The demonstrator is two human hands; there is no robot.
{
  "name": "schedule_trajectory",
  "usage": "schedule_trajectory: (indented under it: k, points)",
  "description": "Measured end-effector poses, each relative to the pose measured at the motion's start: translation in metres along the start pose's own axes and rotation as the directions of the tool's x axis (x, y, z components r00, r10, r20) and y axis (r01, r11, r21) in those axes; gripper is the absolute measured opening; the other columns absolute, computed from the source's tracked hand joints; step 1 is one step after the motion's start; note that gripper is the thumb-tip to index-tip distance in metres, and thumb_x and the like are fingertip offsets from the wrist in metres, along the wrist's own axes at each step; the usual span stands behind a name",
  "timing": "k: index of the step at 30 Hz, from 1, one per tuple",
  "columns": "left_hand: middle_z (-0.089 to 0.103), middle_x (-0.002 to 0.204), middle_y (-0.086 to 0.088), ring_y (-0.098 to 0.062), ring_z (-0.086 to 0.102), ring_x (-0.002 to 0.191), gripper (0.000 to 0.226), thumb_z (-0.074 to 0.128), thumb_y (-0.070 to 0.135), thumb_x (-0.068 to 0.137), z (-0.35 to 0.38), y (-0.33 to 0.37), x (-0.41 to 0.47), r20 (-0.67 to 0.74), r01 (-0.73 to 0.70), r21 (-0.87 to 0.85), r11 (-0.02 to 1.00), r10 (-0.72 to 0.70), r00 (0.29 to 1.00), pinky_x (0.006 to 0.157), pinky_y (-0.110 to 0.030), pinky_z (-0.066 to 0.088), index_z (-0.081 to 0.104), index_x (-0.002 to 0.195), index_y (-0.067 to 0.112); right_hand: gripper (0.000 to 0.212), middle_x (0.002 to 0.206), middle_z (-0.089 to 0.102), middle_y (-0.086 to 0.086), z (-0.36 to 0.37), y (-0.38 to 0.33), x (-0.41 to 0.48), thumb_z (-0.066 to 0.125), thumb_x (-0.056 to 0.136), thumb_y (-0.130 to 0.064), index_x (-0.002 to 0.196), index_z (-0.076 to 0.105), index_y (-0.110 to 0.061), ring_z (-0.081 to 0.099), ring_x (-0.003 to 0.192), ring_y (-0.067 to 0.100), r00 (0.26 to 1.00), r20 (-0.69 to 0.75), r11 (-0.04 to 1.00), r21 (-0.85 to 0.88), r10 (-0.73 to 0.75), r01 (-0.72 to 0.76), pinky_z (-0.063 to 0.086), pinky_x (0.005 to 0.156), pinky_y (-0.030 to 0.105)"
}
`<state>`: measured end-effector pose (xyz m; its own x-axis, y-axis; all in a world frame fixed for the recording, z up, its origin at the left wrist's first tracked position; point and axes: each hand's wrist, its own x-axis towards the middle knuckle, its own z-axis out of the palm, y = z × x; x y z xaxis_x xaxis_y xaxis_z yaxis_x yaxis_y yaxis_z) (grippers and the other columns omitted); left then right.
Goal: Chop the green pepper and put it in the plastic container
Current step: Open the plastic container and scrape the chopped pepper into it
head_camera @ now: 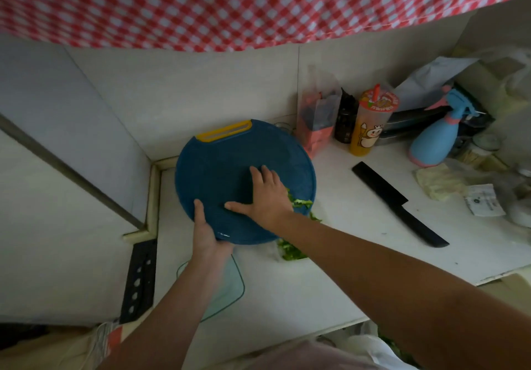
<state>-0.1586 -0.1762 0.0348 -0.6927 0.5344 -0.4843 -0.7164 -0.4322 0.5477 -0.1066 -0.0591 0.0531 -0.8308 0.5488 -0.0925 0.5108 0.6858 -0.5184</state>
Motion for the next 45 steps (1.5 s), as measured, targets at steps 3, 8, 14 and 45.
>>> schedule_trajectory:
  k: [3, 8, 14, 45]
  points:
    - [0.061, 0.127, -0.010, -0.028, 0.056, 0.118, 0.055, 0.038, 0.055, 0.093, 0.002, 0.001, 0.000, 0.017, -0.001, 0.004, 1.000, 0.001, 1.000, 0.103, -0.050, 0.040, 0.053, 0.129, 0.017, 0.074, 0.142, 0.034, 0.011, 0.013, -0.007, -0.004, 0.055, 0.084, -0.060, 0.141, 0.034, -0.018, 0.030, 0.130, 0.032, 0.986, -0.126, 0.991, -0.089, -0.110, 0.099, 0.028, 0.109, 0.043]
    - [0.061, 0.127, -0.009, -0.028, 0.055, 0.119, 0.055, 0.037, 0.054, 0.094, -0.004, 0.005, -0.002, 0.045, 0.003, -0.031, 0.999, -0.002, 0.999, 0.101, -0.048, 0.041, 0.053, 0.131, 0.017, 0.037, 0.129, 0.046, 0.010, 0.015, 0.008, -0.006, 0.053, 0.094, -0.036, 0.126, 0.054, -0.018, 0.041, 0.117, 0.034, 0.939, -0.162, 0.951, -0.117, -0.304, 0.287, 0.034, 0.096, 0.046]
    - [0.064, 0.122, -0.007, -0.027, 0.059, 0.112, 0.048, 0.040, 0.053, 0.093, 0.000, 0.003, -0.002, 0.032, -0.003, -0.034, 0.999, 0.004, 0.999, 0.089, -0.046, 0.048, 0.058, 0.123, 0.019, 0.012, 0.106, 0.060, 0.009, 0.011, 0.034, -0.009, 0.064, 0.085, -0.015, 0.097, 0.063, -0.013, 0.057, 0.092, 0.032, 0.867, -0.255, 0.903, -0.161, -0.429, 0.399, 0.044, 0.082, 0.043]
    - [0.063, 0.125, 0.001, -0.028, 0.056, 0.118, 0.050, 0.054, 0.059, 0.084, -0.016, -0.006, 0.026, -0.044, 0.003, -0.031, 1.000, -0.004, 0.999, 0.101, -0.052, 0.042, 0.058, 0.125, 0.030, 0.023, 0.100, 0.065, 0.000, 0.006, 0.107, -0.096, 0.058, 0.093, -0.021, 0.115, 0.064, -0.016, 0.061, 0.086, 0.019, 0.977, -0.205, 0.988, 0.125, -0.065, 0.092, 0.051, 0.079, 0.028]
